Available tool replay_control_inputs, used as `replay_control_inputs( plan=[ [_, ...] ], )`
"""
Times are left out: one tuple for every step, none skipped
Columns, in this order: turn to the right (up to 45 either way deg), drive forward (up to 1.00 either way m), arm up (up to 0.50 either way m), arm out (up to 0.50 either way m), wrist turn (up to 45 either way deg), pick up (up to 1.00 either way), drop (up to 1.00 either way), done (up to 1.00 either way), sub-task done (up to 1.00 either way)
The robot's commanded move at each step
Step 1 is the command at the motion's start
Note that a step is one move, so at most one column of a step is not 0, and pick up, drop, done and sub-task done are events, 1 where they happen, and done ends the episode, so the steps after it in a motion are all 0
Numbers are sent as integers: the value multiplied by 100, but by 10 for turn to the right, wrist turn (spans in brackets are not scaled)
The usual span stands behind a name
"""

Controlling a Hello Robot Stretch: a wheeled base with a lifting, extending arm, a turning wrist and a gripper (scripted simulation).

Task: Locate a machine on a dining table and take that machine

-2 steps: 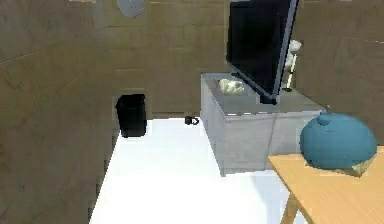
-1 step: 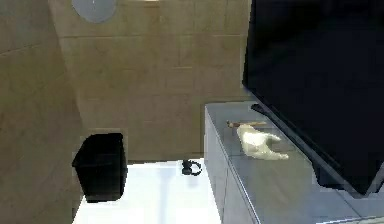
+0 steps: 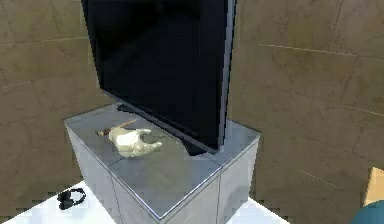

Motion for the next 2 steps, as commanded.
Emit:
replay_control_inputs(
  plan=[
    [0,45,0,0,0,0,0,0,0],
    [450,0,0,0,0,0,0,0,0]
  ],
)
